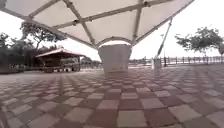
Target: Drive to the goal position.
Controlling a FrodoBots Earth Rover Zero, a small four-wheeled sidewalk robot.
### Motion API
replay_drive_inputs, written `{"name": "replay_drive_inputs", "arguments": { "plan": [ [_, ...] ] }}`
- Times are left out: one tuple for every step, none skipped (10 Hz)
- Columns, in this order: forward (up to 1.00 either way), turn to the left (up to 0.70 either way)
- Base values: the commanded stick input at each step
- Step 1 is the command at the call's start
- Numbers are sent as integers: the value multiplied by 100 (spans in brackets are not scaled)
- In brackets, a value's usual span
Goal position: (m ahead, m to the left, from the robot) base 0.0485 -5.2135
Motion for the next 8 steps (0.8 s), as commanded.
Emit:
{"name": "replay_drive_inputs", "arguments": {
  "plan": [
    [0,-70],
    [0,-70],
    [0,-70],
    [0,-70],
    [0,-70],
    [0,-70],
    [0,-70],
    [0,-70]
  ]
}}
